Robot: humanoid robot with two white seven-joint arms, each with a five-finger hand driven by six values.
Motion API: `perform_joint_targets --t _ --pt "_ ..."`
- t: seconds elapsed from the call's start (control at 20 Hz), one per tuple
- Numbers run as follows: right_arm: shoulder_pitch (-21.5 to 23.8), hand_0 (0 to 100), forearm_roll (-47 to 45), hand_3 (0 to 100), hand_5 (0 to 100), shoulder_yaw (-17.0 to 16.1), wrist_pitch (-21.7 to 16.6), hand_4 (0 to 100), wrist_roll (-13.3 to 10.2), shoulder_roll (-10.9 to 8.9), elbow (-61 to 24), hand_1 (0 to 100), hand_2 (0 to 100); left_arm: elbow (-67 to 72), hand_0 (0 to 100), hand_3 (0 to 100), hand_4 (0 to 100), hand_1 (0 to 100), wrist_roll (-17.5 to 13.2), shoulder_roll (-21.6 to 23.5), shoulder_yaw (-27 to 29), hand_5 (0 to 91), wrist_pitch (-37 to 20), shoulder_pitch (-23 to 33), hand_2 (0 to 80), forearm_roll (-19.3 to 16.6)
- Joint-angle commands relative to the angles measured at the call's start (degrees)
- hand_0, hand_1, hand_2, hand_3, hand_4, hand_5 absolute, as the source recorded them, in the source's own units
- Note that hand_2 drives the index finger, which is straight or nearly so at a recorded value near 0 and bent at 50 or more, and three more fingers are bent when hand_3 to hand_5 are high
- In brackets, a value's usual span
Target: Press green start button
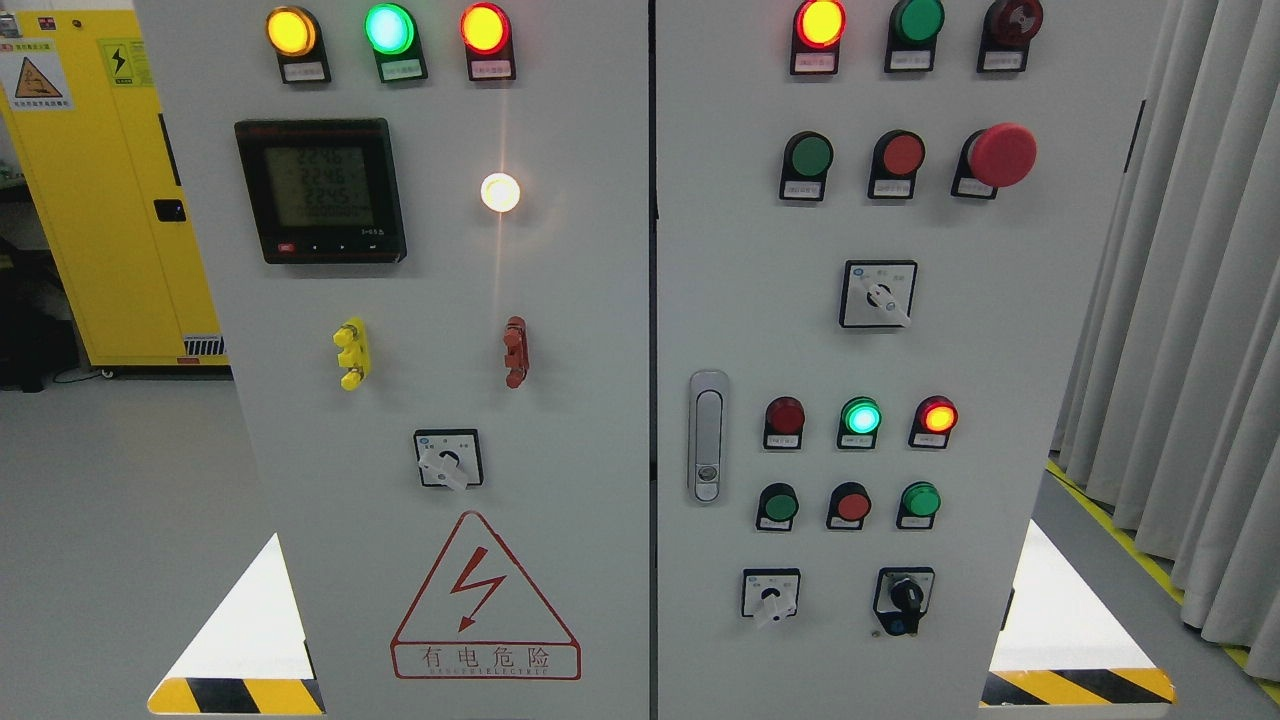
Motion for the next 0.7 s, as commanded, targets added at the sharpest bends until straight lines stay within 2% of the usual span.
perform_joint_targets --t 0.0,0.1,0.25,0.35,0.4,0.45,0.5,0.55,0.65 --pt "5.8 17 10.2 0 0 3.7 -0.4 0 1.0 0.48 -31.6 39 0 -1.0 12 0 0 56 0.0 -0.1 0.0 0.0 -0.1 -1.5 0.0 0.0" --pt "6.7 17 12.7 0 0 3.9 -0.6 0 2.5 0.57 -38.9 41 0 -1.0 12 0 0 56 0.0 -0.2 0.0 0.0 -0.1 -1.4 0.0 0.0" --pt "7.6 17 12.9 3 0 4.6 -2.5 0 2.6 1.18 -47.3 42 0 -1.0 12 0 0 56 0.0 -0.6 0.0 0.0 0.0 -1.5 0.0 0.0" --pt "8.0 17 12.9 11 0 4.5 -7.7 7 2.6 1.63 -50.2 42 0 -0.9 12 0 0 56 0.0 -1.6 0.0 0.0 -0.1 -1.4 0.0 0.0" --pt "7.7 17 13.2 20 5 4.5 -11.3 15 2.7 1.63 -50.9 43 0 -0.9 12 0 0 56 0.0 -1.9 0.0 0.0 -0.1 -1.5 0.0 0.0" --pt "7.5 17 13.5 20 5 4.4 -14.8 15 2.6 1.71 -51.4 43 0 -1.0 12 0 0 56 0.0 -2.3 0.0 0.0 -0.1 -1.4 0.0 0.0" --pt "7.2 18 14.4 24 11 4.4 -17.3 21 2.6 1.72 -52.4 43 0 -1.0 12 0 0 56 0.0 -3.1 0.0 0.0 -0.1 -1.4 0.0 0.0" --pt "6.9 19 16.1 29 15 4.5 -18.8 25 2.6 1.72 -54.5 44 0 -1.0 12 0 0 56 0.0 -4.0 0.0 0.0 0.0 -1.4 0.0 0.0" --pt "7.0 19 21.0 32 19 4.7 -20.5 28 2.7 1.8 -59.5 44 0 -1.1 12 0 0 56 0.0 -4.9 0.0 0.0 -0.1 -1.4 0.0 0.0"
